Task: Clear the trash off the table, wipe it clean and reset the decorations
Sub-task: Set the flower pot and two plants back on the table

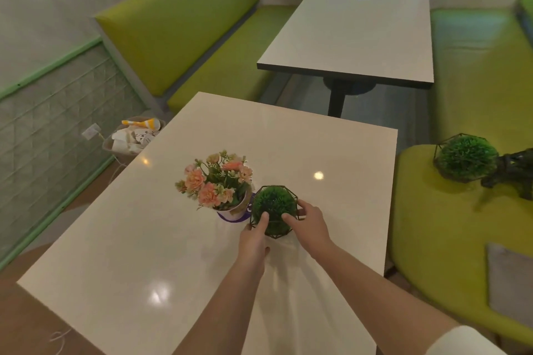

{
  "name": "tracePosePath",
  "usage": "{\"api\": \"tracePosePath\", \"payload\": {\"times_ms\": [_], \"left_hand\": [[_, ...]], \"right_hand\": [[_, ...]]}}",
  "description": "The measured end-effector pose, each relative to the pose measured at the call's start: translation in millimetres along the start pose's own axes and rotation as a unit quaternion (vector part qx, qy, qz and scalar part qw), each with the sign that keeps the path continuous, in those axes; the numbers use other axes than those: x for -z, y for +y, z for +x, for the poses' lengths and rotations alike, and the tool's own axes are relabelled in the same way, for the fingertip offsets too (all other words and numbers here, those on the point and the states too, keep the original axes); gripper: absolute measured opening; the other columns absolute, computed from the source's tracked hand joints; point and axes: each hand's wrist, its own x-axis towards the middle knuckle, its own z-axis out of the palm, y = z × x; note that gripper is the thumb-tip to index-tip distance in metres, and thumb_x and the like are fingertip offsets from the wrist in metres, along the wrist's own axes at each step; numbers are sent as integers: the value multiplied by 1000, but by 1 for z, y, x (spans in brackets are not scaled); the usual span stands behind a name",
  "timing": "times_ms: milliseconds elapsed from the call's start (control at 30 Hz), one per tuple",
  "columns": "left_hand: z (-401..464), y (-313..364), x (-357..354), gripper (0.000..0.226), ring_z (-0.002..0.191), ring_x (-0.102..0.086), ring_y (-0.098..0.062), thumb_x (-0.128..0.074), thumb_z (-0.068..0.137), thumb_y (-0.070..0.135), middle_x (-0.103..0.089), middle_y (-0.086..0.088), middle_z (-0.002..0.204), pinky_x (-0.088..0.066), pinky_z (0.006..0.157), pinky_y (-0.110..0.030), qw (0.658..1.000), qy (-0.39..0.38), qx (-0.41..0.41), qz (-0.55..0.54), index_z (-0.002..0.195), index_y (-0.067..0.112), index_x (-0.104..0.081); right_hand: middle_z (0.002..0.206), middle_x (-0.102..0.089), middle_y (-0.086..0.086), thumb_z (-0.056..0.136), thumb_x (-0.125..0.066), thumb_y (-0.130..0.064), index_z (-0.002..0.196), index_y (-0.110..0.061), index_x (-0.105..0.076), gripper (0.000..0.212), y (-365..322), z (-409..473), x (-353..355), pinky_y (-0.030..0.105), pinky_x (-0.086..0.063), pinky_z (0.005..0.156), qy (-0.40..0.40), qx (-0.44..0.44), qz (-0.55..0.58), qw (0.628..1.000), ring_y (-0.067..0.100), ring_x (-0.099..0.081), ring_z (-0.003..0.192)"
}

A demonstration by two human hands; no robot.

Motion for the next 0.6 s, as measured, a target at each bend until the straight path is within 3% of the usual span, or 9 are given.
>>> {"api": "tracePosePath", "payload": {"times_ms": [200,433,600], "left_hand": [[-4,0,12,43,121,-53,-23,-66,91,37,-60,0,130,-42,90,-39,999,-45,-27,5,130,29,-50],[1,4,24,48,112,-59,-19,-61,95,32,-64,-1,125,-49,74,-29,997,-67,-37,7,140,26,-46],[0,4,24,49,112,-60,-19,-61,95,32,-63,-2,126,-48,73,-29,997,-58,-40,16,141,25,-45]], "right_hand": [[121,-57,7,82,-75,-35,135,-18,-52,60,7,-19,-25,28,-52,85,65,-12,50,997,18,-61,103],[123,-54,4,82,-74,-39,138,-18,-47,66,6,-30,-40,34,-52,92,97,-20,62,993,18,-59,106],[123,-51,4,83,-74,-38,140,-16,-46,66,4,-32,-40,29,-49,89,102,-22,62,993,18,-58,107]]}}
